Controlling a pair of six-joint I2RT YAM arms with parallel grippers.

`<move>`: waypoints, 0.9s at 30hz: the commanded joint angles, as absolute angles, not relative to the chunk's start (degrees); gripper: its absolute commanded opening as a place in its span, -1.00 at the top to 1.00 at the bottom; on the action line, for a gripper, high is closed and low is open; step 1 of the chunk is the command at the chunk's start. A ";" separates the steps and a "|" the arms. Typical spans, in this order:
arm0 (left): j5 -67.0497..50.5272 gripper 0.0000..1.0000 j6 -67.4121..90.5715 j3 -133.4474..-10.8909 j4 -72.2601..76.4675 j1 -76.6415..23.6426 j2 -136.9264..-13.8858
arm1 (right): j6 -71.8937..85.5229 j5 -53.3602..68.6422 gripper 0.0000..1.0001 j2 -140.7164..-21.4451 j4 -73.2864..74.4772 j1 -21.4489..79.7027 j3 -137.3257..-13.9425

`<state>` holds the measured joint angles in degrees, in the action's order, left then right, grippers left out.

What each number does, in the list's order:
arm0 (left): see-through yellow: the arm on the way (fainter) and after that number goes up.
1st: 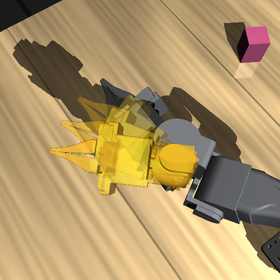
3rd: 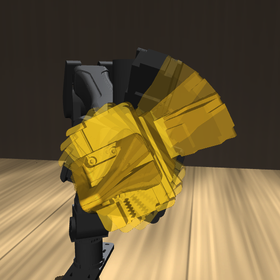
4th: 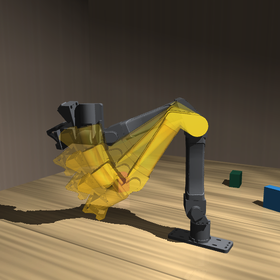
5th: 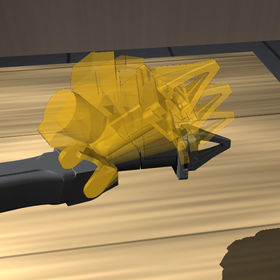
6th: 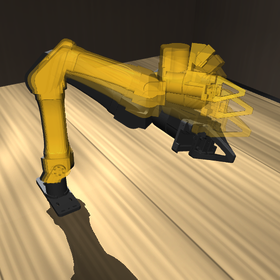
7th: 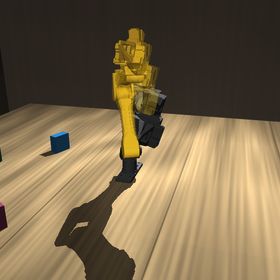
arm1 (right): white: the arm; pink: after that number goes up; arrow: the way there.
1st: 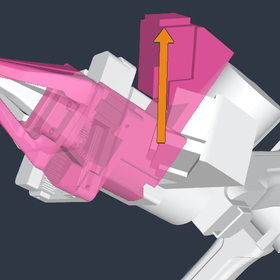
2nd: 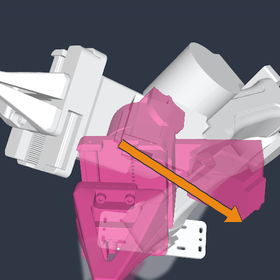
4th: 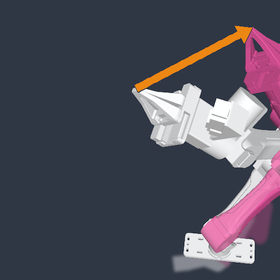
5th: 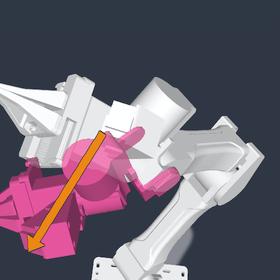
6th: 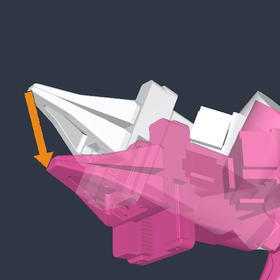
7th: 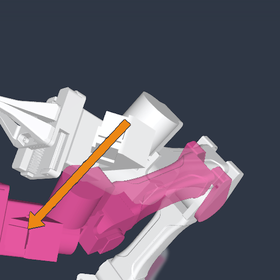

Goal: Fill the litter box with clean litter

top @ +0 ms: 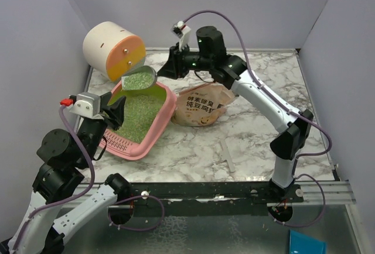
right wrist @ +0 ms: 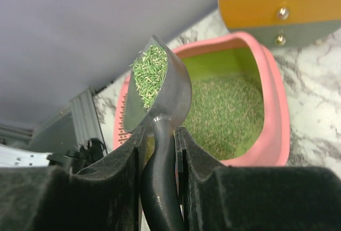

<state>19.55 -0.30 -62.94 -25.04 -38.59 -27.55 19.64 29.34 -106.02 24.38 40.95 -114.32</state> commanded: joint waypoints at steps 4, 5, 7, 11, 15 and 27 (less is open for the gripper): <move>24.57 0.11 0.00 -64.58 -29.01 -38.50 -25.52 | 6.40 7.08 0.98 -114.79 41.30 49.81 -126.50; 24.83 0.11 0.00 -64.53 -29.08 -38.50 -25.32 | 5.33 4.51 0.99 -116.14 42.97 51.17 -128.66; 25.36 0.11 0.01 -64.36 -29.07 -38.50 -25.06 | 3.59 -0.40 0.98 -118.09 44.91 53.04 -132.05; 25.60 0.11 0.15 -64.24 -29.62 -38.50 -24.83 | 1.35 -5.99 0.98 -119.25 46.77 54.26 -135.82; 25.91 0.11 0.10 -63.78 -30.63 -38.51 -24.59 | -0.02 -10.14 0.98 -118.03 49.18 54.85 -136.76; 25.62 0.11 0.08 -62.36 -30.66 -38.59 -25.39 | -3.08 -18.00 0.98 -110.63 48.22 57.81 -129.80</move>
<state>24.77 -0.30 -62.96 -30.61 -38.59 -25.34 -0.78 -13.76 -114.91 50.26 56.01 -129.95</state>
